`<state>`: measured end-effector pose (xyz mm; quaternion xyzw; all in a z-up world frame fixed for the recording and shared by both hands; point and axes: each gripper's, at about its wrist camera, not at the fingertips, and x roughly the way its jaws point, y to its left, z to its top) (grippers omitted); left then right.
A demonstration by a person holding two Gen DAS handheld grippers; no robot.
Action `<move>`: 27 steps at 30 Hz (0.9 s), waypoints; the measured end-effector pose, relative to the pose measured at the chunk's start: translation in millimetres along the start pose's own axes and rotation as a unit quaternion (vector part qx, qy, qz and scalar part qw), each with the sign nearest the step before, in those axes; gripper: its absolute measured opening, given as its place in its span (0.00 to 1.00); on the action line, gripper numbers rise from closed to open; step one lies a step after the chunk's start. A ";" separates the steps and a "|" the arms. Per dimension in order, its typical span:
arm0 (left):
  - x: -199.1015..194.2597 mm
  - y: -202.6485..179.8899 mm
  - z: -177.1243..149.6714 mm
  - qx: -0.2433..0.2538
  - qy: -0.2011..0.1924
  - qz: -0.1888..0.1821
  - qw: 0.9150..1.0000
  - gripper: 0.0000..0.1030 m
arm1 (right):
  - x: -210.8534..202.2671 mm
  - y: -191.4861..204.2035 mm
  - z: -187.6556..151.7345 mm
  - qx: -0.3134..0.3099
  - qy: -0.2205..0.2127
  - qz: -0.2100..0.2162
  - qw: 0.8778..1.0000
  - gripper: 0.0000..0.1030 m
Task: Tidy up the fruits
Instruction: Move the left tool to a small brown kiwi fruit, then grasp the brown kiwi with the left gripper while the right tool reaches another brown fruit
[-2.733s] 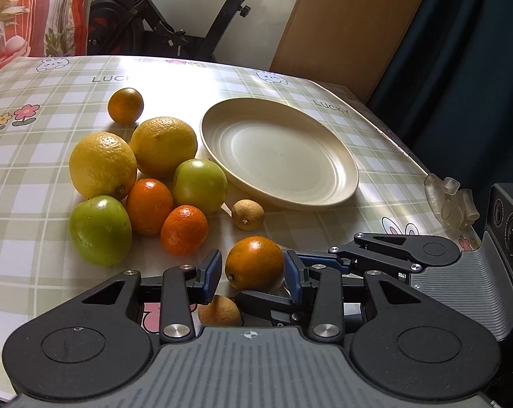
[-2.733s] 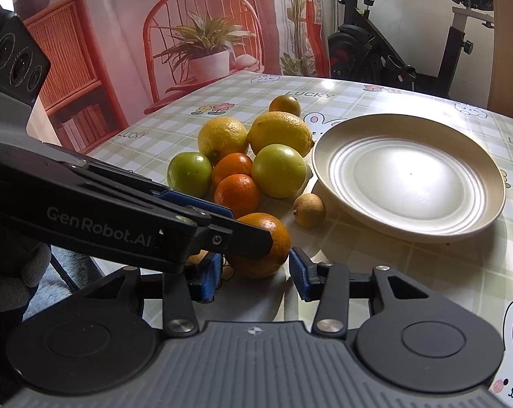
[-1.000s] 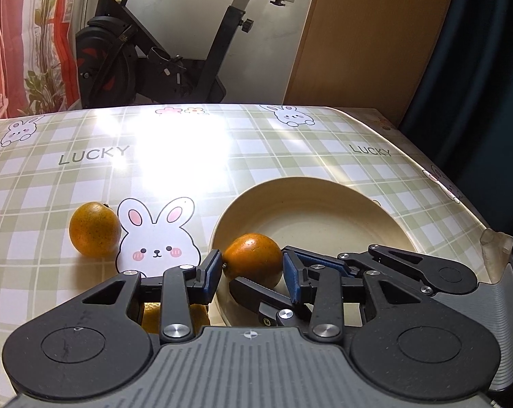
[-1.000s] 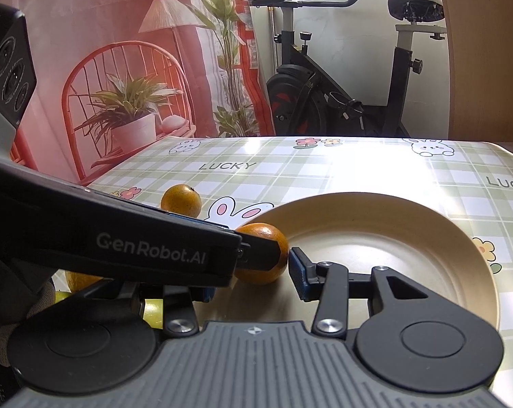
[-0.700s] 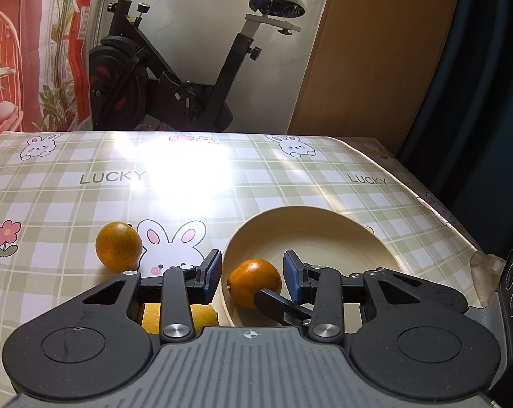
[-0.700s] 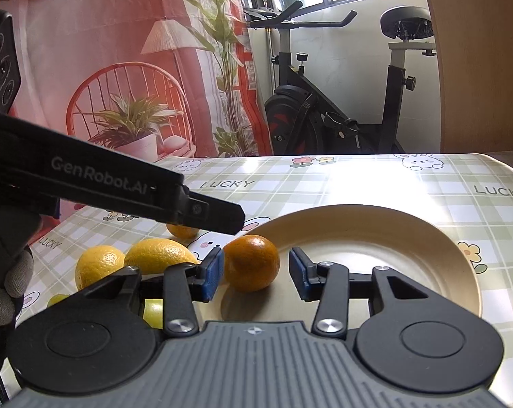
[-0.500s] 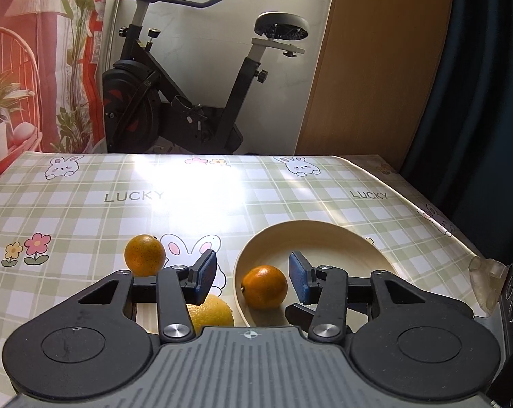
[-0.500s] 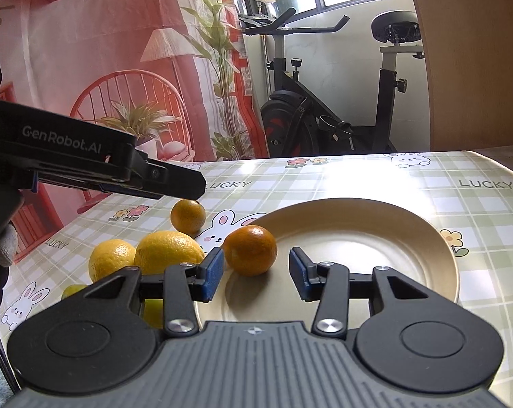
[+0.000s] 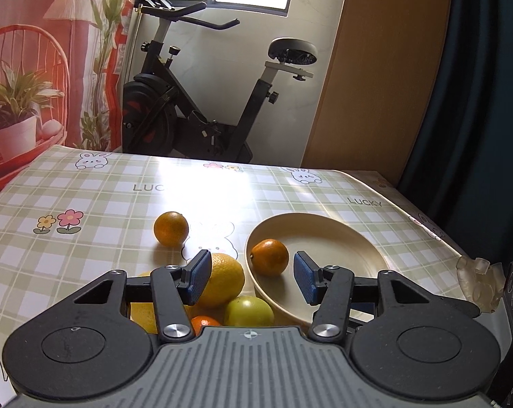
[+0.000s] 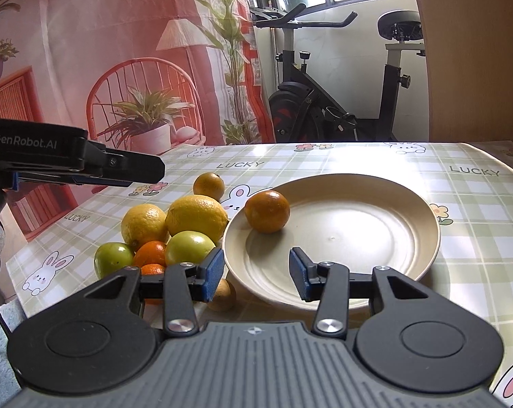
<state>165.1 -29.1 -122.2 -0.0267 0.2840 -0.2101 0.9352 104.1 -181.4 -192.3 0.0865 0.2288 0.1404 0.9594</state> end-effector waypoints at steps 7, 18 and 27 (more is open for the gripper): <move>-20.0 -0.5 -29.7 0.022 0.013 0.009 1.000 0.53 | -4.5 7.5 -11.2 -0.032 -0.003 0.001 0.999 0.45; -20.8 8.1 -59.9 0.008 0.072 -0.030 0.997 0.44 | -1.7 19.0 -20.1 -0.073 -0.003 0.033 0.997 0.44; -13.6 4.8 -73.0 0.014 0.112 -0.046 0.993 0.44 | 2.5 18.0 -25.5 -0.073 0.011 0.052 0.996 0.42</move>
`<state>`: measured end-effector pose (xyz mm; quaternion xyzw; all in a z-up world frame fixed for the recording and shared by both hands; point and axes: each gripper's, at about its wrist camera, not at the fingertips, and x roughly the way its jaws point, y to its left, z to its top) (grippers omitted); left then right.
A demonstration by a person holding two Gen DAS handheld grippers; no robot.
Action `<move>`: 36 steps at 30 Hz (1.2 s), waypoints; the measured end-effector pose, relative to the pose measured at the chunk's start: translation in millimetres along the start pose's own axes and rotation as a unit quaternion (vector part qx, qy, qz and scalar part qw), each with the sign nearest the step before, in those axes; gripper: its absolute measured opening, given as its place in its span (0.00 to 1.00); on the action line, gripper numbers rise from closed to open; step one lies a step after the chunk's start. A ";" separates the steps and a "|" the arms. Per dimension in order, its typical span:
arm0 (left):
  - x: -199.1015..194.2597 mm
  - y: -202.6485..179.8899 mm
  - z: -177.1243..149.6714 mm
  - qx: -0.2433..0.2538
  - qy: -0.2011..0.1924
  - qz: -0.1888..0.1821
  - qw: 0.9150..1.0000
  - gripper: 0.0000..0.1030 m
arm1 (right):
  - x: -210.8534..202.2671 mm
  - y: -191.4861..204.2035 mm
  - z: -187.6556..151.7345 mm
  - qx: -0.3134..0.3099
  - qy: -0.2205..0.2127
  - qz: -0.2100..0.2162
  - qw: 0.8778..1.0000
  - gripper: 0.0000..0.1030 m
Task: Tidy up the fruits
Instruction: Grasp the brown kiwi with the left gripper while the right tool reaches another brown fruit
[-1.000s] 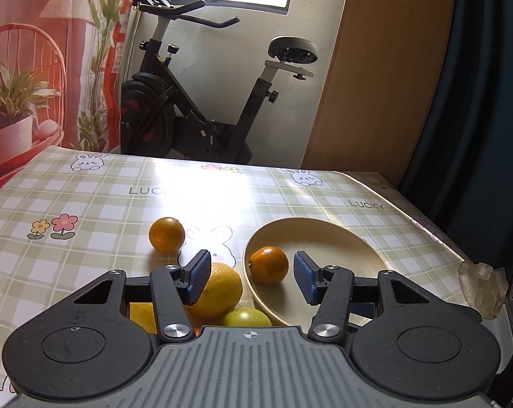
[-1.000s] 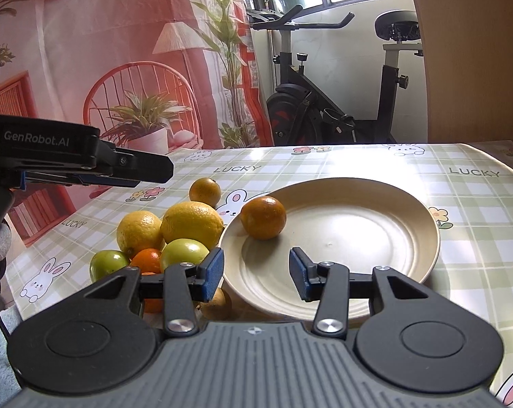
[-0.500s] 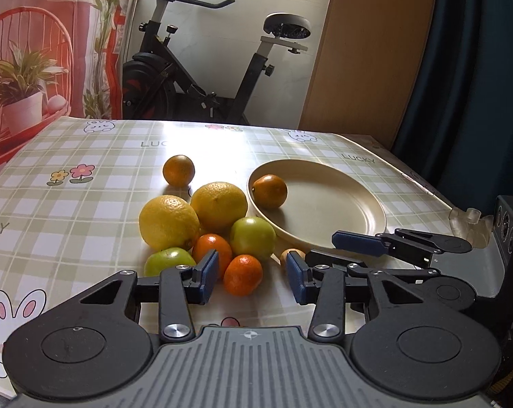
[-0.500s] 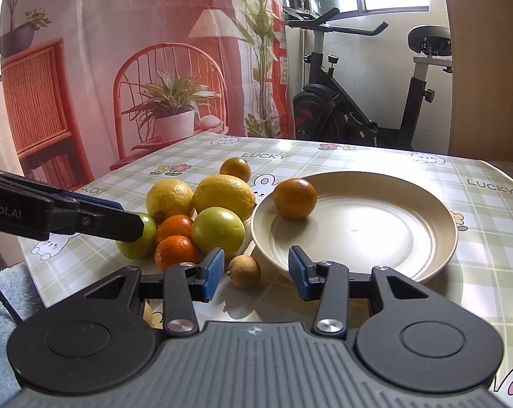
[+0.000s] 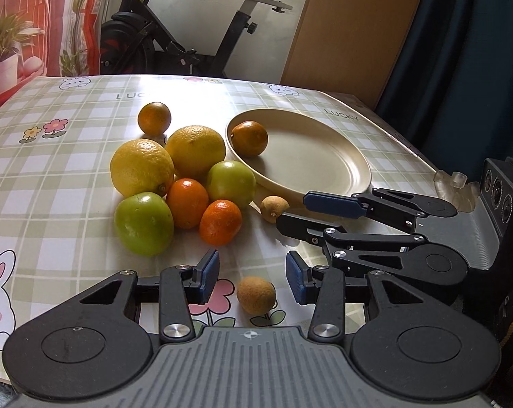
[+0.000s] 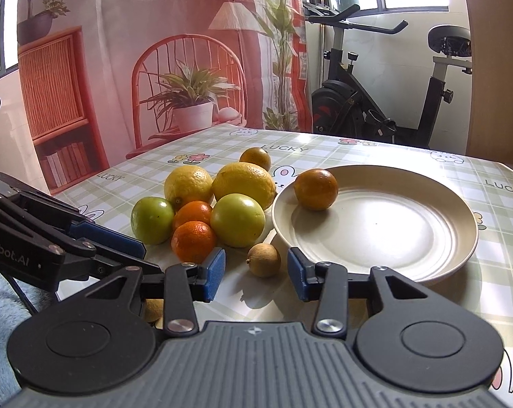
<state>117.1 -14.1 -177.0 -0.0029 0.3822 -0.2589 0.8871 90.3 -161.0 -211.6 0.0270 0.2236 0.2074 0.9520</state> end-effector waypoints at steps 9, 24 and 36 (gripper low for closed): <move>13.9 0.8 -5.5 -0.009 0.042 -0.007 0.999 0.43 | 0.4 -4.9 -1.6 0.018 0.006 0.005 1.000 0.40; 16.9 11.0 -2.7 -0.025 0.021 0.032 0.999 0.29 | 9.7 -5.3 3.3 0.035 0.026 0.006 0.999 0.40; 17.3 10.1 -4.0 -0.024 0.013 0.037 0.999 0.29 | 27.9 -14.2 9.1 0.071 0.056 0.017 0.996 0.34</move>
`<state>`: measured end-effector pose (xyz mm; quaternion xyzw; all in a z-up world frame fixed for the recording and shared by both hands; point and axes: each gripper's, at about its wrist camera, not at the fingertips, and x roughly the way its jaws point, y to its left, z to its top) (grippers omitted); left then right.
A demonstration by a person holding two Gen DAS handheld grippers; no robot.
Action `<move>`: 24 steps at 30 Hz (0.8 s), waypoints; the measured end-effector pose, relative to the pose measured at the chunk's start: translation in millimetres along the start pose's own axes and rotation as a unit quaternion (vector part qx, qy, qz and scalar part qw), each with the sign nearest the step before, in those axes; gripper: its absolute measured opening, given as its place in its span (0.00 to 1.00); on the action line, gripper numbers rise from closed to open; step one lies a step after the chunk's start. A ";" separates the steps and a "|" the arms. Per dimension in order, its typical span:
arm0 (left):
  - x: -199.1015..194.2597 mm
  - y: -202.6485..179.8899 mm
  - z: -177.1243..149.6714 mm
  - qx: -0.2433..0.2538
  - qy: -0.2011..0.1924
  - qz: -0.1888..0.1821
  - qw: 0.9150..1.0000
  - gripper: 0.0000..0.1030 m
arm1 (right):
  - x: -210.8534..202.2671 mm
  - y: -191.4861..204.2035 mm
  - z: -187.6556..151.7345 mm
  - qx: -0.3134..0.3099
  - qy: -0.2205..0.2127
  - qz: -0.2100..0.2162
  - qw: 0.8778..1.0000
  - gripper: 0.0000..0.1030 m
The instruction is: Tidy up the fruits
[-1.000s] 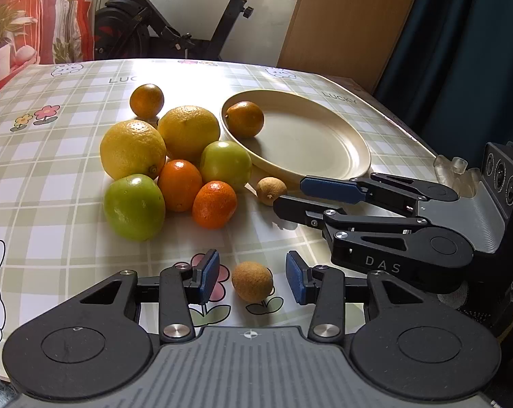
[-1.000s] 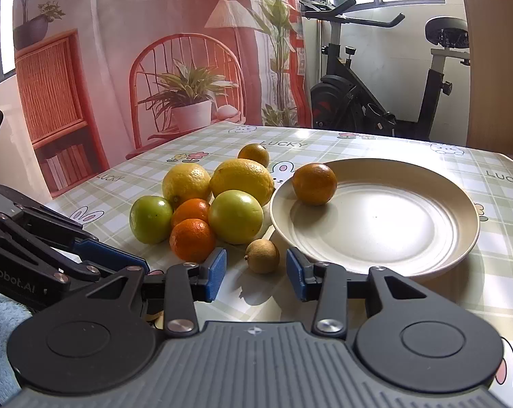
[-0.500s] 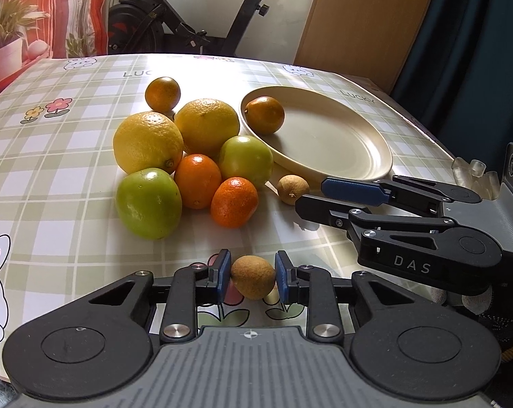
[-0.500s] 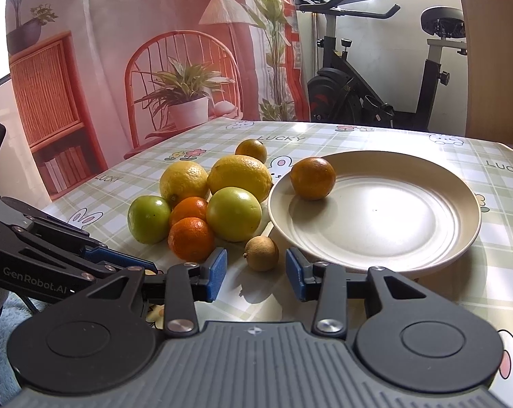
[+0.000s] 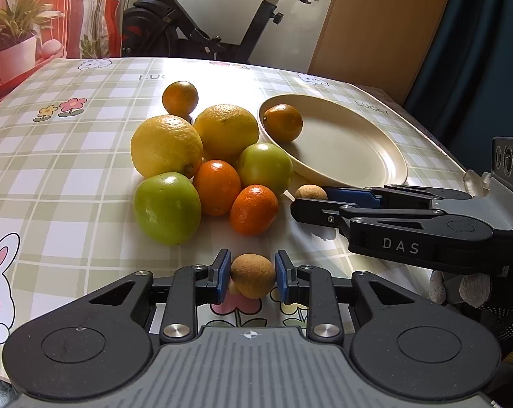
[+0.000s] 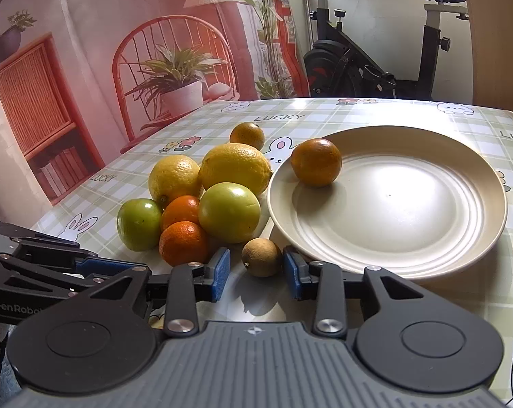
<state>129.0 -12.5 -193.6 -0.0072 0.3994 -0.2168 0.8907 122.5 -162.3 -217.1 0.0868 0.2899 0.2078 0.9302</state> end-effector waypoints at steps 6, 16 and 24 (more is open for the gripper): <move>-0.6 -0.1 -0.6 0.004 -0.003 0.000 1.000 0.29 | -2.5 -1.3 -2.3 0.004 -0.007 -0.002 1.000 0.28; -1.3 0.2 -0.4 0.003 -0.003 -0.001 1.000 0.29 | -5.8 -0.6 -4.6 -0.003 -0.014 0.011 1.000 0.28; -10.8 -6.6 2.8 0.024 -0.030 -0.007 0.999 0.29 | -25.0 -0.9 -0.9 -0.008 -0.042 0.013 0.999 0.28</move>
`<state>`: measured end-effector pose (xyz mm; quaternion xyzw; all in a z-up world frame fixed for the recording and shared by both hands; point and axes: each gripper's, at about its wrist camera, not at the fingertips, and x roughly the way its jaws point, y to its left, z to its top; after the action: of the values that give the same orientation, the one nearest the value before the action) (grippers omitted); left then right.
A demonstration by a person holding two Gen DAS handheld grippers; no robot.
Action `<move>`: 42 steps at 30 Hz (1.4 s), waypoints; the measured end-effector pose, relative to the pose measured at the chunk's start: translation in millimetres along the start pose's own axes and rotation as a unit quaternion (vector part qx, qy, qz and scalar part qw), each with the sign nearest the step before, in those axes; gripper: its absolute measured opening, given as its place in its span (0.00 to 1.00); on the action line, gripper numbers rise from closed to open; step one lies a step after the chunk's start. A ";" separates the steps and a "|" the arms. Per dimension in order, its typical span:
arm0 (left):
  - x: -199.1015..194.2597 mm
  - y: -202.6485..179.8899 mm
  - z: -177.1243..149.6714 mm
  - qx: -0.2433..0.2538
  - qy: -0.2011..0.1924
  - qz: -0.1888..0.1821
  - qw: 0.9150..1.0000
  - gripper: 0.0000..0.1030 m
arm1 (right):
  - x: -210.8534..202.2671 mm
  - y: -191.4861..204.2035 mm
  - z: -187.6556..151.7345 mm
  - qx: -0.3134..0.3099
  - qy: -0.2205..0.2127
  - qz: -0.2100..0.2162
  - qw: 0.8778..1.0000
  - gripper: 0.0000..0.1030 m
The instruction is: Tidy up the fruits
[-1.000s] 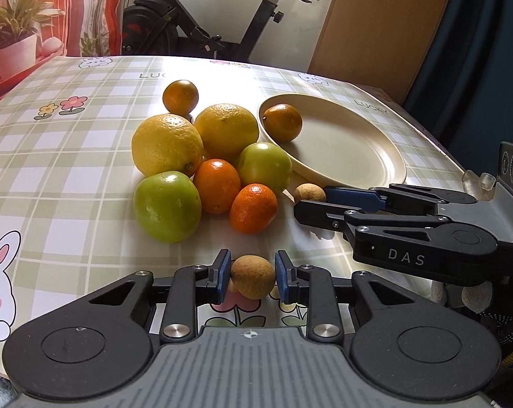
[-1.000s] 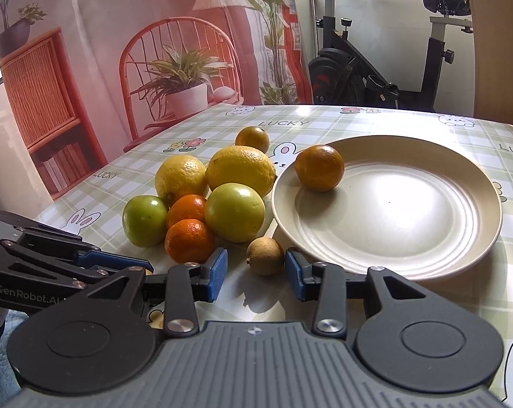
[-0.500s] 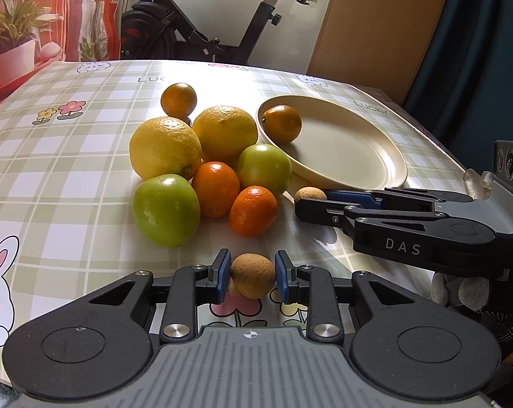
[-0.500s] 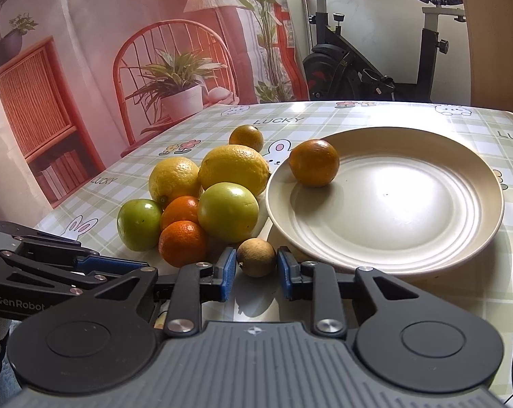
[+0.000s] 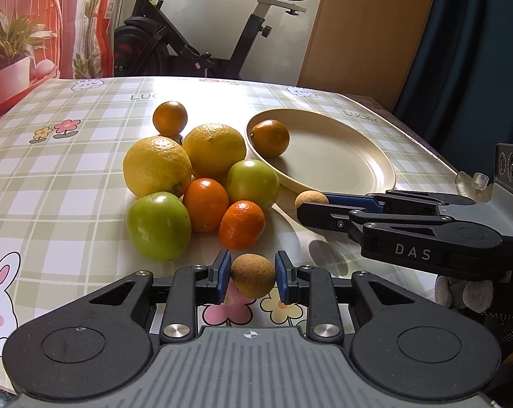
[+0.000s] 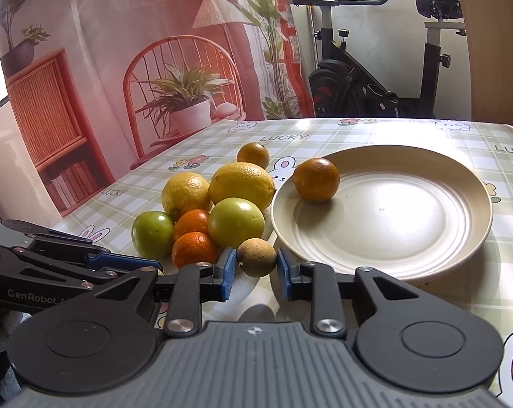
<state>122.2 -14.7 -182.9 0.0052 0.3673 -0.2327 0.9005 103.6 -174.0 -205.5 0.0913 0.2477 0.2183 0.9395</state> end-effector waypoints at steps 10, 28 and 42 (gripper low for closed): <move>-7.0 -9.8 36.3 0.026 -0.067 -0.025 0.997 0.29 | -5.2 -29.8 25.6 0.007 -0.050 -0.049 0.998 0.28; 51.9 -18.3 89.5 0.004 -0.035 -0.036 0.999 0.29 | 7.9 -47.2 17.2 0.001 -0.031 -0.047 0.998 0.28; 79.8 -22.3 96.9 -0.008 0.002 -0.032 0.999 0.29 | 17.4 -43.6 17.7 -0.017 -0.003 -0.020 1.000 0.28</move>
<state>226.3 -85.3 -161.5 -0.0127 0.3712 -0.2582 0.8918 142.0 -205.9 -209.9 0.0708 0.2427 0.2035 0.9459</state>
